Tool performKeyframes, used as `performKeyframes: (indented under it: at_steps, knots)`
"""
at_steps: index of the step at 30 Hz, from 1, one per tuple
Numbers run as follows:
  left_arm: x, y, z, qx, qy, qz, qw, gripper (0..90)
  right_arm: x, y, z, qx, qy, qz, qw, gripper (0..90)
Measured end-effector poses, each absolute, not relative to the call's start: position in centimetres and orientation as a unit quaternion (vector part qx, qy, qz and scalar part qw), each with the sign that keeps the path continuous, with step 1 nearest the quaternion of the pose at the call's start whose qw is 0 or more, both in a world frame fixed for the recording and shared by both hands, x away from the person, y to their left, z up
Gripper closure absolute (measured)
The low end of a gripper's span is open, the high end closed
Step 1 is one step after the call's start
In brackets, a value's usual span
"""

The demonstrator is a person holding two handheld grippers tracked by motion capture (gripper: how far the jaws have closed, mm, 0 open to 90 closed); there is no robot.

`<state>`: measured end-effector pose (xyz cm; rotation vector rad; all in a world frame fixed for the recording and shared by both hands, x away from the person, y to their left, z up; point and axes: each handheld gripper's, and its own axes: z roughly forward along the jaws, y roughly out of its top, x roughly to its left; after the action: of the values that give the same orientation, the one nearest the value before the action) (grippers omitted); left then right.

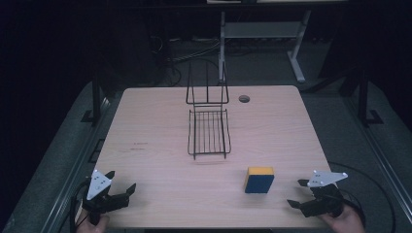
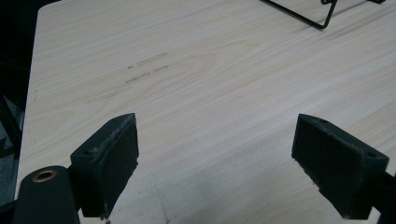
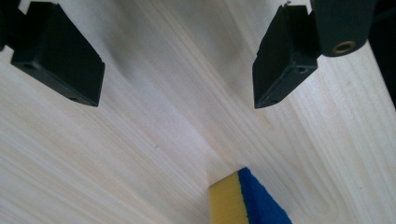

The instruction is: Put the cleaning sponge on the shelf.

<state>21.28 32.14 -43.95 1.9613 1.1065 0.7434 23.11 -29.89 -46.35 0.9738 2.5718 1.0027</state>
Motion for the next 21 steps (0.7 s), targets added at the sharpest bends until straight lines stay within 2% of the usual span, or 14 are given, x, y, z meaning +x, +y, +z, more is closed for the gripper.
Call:
performKeyframes:
  at_steps: [21]
  knots:
    - [21.1, 32.1, -43.8, 0.766, 0.431, 0.292, 0.378, 14.1, 23.3, -27.3, -46.2, 0.3, 0.889, 0.332, 0.098, 15.4]
